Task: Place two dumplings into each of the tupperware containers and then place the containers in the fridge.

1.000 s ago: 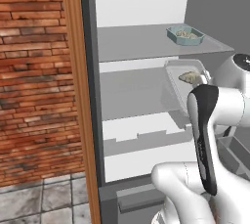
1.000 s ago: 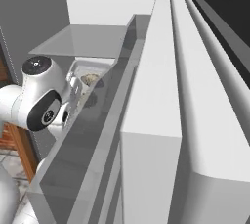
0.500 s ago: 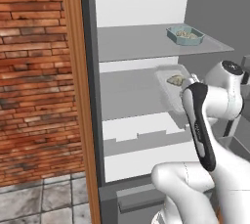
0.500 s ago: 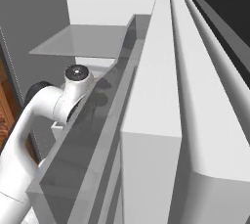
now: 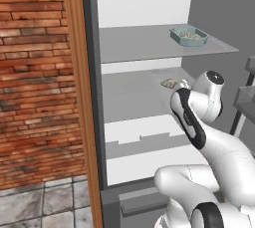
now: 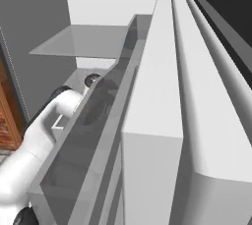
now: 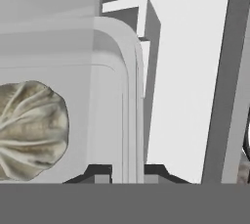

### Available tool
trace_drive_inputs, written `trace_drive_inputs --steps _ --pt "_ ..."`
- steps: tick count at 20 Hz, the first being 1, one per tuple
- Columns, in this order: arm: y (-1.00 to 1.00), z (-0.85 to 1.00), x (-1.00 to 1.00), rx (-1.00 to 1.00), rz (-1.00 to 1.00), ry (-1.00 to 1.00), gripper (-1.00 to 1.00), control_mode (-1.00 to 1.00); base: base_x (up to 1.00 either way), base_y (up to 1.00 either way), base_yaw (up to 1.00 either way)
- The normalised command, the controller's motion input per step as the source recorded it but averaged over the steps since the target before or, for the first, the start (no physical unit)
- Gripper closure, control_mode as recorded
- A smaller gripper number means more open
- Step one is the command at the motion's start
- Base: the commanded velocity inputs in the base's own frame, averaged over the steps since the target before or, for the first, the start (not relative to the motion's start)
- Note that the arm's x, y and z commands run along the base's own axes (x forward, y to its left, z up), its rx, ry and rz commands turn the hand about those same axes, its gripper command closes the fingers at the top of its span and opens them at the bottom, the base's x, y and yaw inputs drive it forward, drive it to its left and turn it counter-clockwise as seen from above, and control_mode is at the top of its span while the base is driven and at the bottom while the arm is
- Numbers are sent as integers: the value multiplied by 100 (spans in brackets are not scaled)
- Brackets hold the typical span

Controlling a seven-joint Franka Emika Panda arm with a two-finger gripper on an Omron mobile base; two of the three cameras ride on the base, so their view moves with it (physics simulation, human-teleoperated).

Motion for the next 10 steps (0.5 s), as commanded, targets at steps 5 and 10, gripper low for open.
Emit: trace_drive_inputs --steps 5,10 --pt "0 -52 70 0 0 1 100 -100 0 0 0" --pt "0 -52 29 0 0 0 100 -100 0 0 0"
